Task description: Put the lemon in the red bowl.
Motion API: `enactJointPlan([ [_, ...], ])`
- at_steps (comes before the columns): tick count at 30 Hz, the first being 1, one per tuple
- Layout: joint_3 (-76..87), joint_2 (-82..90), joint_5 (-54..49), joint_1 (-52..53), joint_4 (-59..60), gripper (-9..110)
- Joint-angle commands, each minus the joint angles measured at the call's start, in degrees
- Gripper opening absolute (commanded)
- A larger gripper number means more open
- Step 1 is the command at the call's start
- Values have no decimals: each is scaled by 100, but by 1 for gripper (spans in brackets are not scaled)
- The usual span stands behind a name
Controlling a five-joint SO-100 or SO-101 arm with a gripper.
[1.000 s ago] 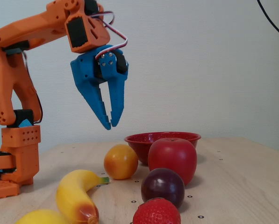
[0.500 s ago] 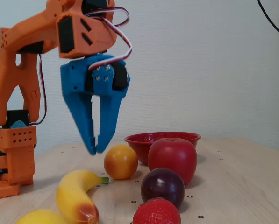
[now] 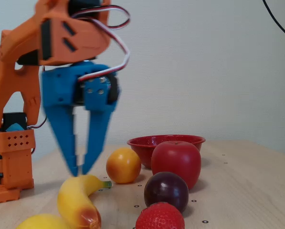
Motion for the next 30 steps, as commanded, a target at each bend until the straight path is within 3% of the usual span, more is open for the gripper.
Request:
enactJointPlan([
  [1, -694, 167, 580, -246, 132, 0],
  [20, -1617, -255, 2795, -1292, 659, 3],
  [30, -1793, -519, 3419, -1582, 659, 15],
])
